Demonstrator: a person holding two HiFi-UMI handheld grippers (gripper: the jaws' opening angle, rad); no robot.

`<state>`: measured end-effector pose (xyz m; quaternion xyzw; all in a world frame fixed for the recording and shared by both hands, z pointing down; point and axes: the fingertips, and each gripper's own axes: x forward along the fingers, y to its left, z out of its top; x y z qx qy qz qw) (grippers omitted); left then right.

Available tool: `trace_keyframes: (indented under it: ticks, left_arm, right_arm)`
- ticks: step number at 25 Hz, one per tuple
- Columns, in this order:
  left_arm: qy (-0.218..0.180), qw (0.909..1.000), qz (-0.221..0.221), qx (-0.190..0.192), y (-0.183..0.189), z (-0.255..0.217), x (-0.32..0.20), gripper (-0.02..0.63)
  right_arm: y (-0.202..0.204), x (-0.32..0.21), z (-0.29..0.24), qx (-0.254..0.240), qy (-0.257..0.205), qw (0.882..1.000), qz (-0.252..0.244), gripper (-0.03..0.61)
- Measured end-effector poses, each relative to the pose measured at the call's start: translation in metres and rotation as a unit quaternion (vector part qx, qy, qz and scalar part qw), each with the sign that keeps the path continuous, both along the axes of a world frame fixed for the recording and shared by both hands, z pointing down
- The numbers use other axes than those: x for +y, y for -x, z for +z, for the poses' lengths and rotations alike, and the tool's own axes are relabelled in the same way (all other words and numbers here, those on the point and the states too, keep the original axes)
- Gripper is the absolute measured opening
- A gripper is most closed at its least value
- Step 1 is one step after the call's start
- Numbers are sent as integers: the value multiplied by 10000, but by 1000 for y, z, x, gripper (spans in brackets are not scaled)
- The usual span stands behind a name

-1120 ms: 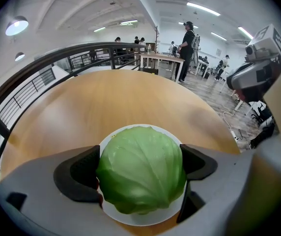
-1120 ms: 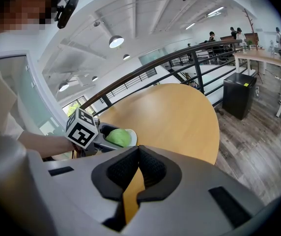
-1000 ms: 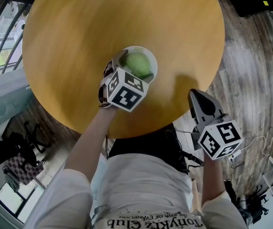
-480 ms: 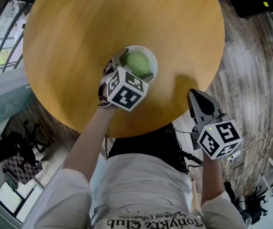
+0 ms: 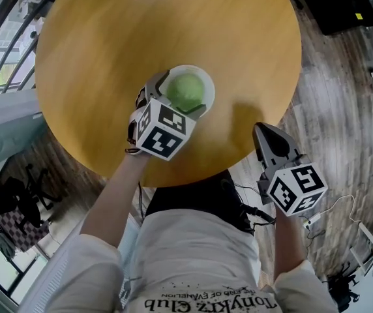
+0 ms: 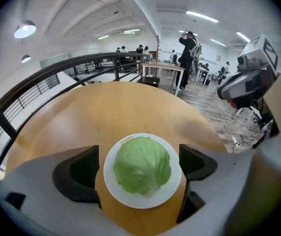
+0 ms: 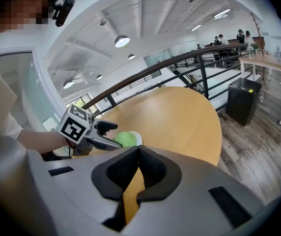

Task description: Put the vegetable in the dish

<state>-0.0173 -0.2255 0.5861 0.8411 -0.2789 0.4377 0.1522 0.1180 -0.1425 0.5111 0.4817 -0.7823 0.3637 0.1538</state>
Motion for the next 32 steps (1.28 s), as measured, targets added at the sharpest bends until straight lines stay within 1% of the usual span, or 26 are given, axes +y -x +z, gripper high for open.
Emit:
trace_keyframes:
  ticks: [3, 7, 9, 11, 12, 13, 15, 16, 17, 19, 21, 24, 26, 30, 32]
  left_arm:
    - [-143, 9998, -158, 54, 8, -24, 10, 499]
    - [-106, 9990, -295, 303, 27, -61, 44, 497]
    - [-86, 9981, -384, 472, 38, -82, 61, 475]
    - [-161, 9958, -572, 696, 46, -106, 74, 438]
    - [-250, 9941, -704, 793, 49, -119, 80, 401]
    - [-359, 9922, -844, 848, 53, -130, 86, 349]
    - [-605, 9891, -1049, 835, 58, -147, 99, 253]
    - [-714, 9882, -1096, 803, 59, -152, 105, 216]
    - [-804, 9874, -1126, 773, 58, -155, 110, 201]
    - [-931, 9853, -1217, 760, 57, -159, 117, 143]
    - [-965, 9820, -1372, 868, 57, -165, 124, 107]
    - [-916, 9759, -1581, 1194, 56, -180, 135, 63]
    - [-884, 9729, -1652, 1357, 55, -188, 143, 50]
    - [-1037, 9671, -1825, 1441, 59, -199, 147, 26]
    - [-1040, 9664, -1873, 1424, 63, -199, 153, 23]
  right_arm:
    - [2, -3, -18, 18, -179, 9998, -87, 17]
    - [19, 1, -46, 33, -424, 9988, -246, 15]
    - [30, 4, -63, 33, -567, 9978, -337, 16]
    - [37, 7, -78, 34, -710, 9966, -421, 15]
    - [39, 11, -85, 39, -759, 9960, -459, 17]
    - [40, 15, -91, 46, -790, 9957, -489, 17]
    - [40, 25, -98, 60, -822, 9952, -523, 17]
    - [39, 29, -101, 70, -846, 9950, -531, 16]
    - [38, 32, -103, 82, -882, 9946, -537, 16]
    - [38, 37, -109, 105, -980, 9936, -560, 17]
    - [39, 42, -118, 138, -1071, 9924, -597, 16]
    - [40, 51, -134, 213, -1195, 9907, -614, 16]
    - [41, 56, -143, 233, -1285, 9896, -603, 16]
    - [47, 57, -160, 234, -1500, 9864, -624, 17]
    - [51, 60, -168, 236, -1579, 9850, -656, 16]
